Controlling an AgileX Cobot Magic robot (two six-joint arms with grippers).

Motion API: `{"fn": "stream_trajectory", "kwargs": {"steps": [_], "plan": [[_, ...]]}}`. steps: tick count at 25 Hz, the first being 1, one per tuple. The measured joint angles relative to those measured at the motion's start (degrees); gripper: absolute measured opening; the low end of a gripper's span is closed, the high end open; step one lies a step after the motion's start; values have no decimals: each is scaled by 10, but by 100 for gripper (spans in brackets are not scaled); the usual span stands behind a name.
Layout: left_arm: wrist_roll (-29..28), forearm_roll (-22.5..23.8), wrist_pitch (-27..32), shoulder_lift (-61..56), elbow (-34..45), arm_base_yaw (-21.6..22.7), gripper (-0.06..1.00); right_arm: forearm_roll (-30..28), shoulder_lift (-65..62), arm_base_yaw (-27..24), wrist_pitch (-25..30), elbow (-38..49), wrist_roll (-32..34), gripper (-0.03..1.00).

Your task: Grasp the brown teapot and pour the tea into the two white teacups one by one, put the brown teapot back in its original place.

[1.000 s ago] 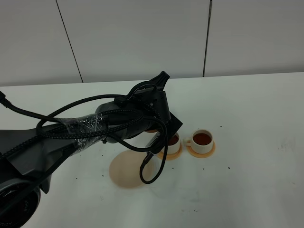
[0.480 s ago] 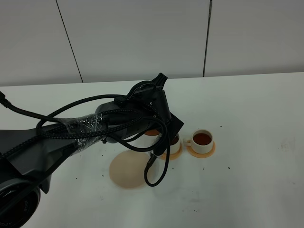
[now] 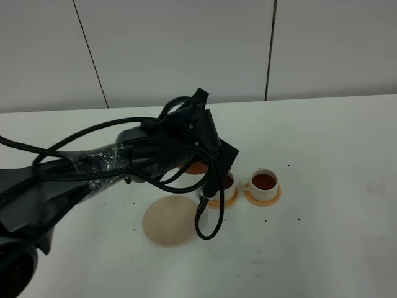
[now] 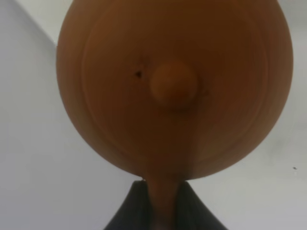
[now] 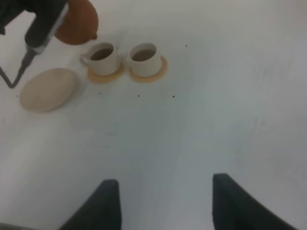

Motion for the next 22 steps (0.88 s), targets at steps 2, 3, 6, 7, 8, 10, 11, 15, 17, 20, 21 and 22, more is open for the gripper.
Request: {"fn": "stream_trajectory", "kwargs": {"steps": [2, 3, 6, 7, 8, 10, 11, 15, 17, 20, 21, 22], "plan": [[-2, -19, 4, -10, 0, 0, 17, 0, 0, 0, 0, 0, 0, 42], [-4, -30, 8, -14, 0, 0, 17, 0, 0, 0, 0, 0, 0, 42], [-9, -63, 25, -22, 0, 1, 17, 0, 0, 0, 0, 0, 0, 42], [-11, -73, 31, -26, 0, 2, 17, 0, 0, 0, 0, 0, 0, 42], [-12, -88, 37, -30, 0, 4, 17, 0, 0, 0, 0, 0, 0, 42], [-13, -128, 45, -41, 0, 12, 17, 0, 0, 0, 0, 0, 0, 42], [-15, -146, 50, -48, 0, 15, 17, 0, 0, 0, 0, 0, 0, 42], [-21, -217, 65, -73, 0, 37, 17, 0, 0, 0, 0, 0, 0, 42], [-30, -246, 74, -80, 0, 49, 17, 0, 0, 0, 0, 0, -1, 42], [-52, -279, 91, -82, 0, 69, 17, 0, 0, 0, 0, 0, -1, 42], [-55, -291, 95, -82, 0, 76, 17, 0, 0, 0, 0, 0, -1, 42], [-57, -307, 96, -82, 0, 85, 17, 0, 0, 0, 0, 0, -1, 42]]}}
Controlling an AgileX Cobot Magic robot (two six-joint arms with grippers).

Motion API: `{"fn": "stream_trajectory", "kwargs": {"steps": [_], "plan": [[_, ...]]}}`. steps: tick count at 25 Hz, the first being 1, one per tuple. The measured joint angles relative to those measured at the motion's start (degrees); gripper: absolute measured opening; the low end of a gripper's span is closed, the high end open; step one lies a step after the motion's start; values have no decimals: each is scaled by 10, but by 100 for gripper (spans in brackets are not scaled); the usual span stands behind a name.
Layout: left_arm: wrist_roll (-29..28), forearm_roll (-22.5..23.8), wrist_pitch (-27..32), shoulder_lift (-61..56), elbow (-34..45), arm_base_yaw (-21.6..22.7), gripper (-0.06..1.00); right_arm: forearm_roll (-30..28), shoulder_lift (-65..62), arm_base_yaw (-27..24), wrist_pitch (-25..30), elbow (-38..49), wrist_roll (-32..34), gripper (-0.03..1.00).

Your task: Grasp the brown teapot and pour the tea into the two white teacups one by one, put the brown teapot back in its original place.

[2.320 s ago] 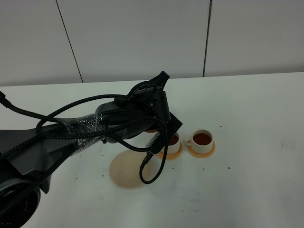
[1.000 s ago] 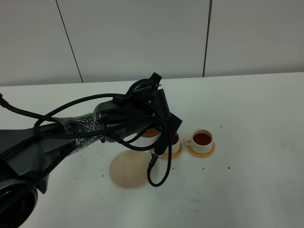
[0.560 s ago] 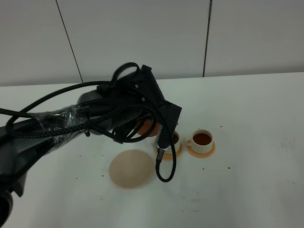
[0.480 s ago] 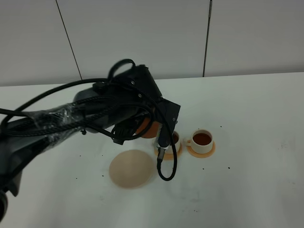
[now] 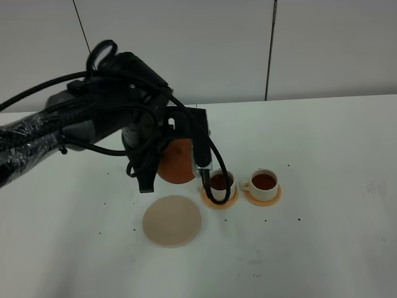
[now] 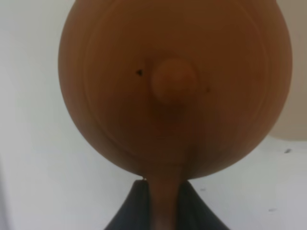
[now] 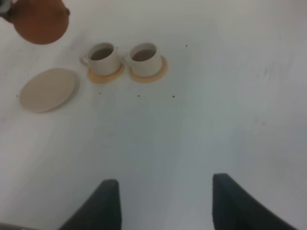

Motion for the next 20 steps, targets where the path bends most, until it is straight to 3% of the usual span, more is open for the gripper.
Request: {"fn": "stream_trajectory", "kwargs": {"steps": [6, 20], "plan": [[-3, -86, -2, 14, 0, 41, 17, 0, 0, 0, 0, 0, 0, 42], [-8, -76, -60, 83, 0, 49, 17, 0, 0, 0, 0, 0, 0, 42]]}}
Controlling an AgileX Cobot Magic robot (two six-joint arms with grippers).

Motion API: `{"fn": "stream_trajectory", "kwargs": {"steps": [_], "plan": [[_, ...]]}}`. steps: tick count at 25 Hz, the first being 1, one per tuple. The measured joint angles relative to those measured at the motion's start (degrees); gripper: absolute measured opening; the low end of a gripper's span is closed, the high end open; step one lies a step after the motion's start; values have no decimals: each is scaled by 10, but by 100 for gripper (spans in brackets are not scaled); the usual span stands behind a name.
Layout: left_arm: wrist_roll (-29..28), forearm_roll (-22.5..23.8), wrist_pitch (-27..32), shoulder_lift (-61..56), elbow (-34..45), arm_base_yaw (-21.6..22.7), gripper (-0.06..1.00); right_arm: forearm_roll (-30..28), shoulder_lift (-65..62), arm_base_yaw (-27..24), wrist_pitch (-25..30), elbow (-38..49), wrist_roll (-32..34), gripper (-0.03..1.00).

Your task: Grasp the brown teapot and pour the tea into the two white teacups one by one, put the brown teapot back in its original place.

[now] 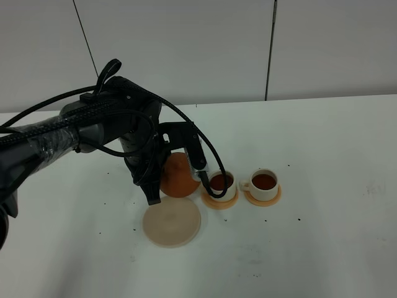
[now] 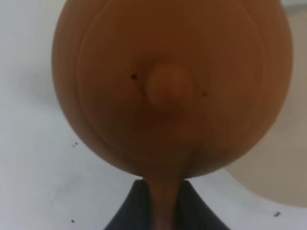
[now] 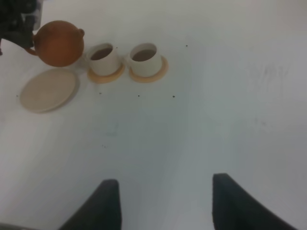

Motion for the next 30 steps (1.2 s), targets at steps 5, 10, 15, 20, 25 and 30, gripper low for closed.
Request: {"fn": "stream_trajectory", "kwargs": {"steps": [5, 10, 15, 20, 25, 30], "plan": [[-10, 5, 1, 0, 0, 0, 17, 0, 0, 0, 0, 0, 0, 42], [-27, 9, 14, -3, 0, 0, 17, 0, 0, 0, 0, 0, 0, 42], [-31, 9, 18, -14, 0, 0, 17, 0, 0, 0, 0, 0, 0, 42], [-32, -12, 50, -28, 0, 0, 17, 0, 0, 0, 0, 0, 0, 42], [-41, -62, 82, -41, 0, -1, 17, 0, 0, 0, 0, 0, 0, 42], [-100, -64, 112, -47, 0, -13, 17, 0, 0, 0, 0, 0, 0, 42]]}}
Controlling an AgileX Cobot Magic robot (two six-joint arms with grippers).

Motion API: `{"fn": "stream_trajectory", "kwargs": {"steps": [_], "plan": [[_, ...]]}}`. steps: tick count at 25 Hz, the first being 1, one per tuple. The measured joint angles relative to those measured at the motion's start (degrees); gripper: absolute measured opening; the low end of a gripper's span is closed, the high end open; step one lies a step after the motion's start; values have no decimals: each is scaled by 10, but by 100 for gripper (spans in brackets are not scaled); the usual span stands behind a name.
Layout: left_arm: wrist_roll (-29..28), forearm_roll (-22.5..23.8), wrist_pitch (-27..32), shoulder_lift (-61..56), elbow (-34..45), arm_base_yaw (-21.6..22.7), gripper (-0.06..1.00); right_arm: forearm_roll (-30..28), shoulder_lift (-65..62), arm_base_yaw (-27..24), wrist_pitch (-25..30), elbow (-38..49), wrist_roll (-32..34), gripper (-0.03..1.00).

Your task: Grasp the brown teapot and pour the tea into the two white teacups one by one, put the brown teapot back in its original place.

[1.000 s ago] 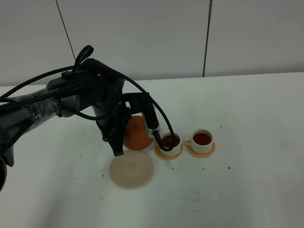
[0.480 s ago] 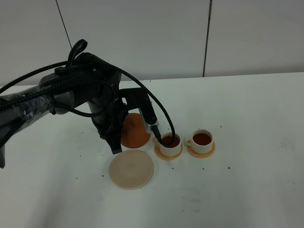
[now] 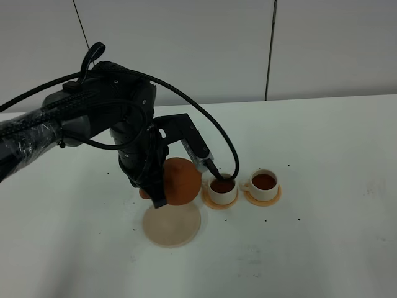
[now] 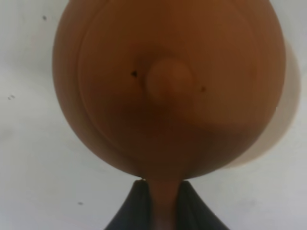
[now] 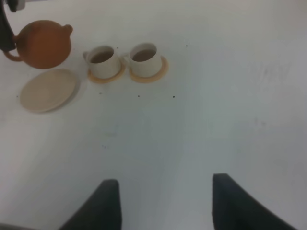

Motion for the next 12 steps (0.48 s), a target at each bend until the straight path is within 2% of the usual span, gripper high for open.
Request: {"fn": "stream_trajectory", "kwargs": {"steps": [8, 12], "plan": [[-146, 19, 26, 0, 0, -38, 17, 0, 0, 0, 0, 0, 0, 41], [-194, 20, 44, 0, 0, -43, 17, 0, 0, 0, 0, 0, 0, 41]]}}
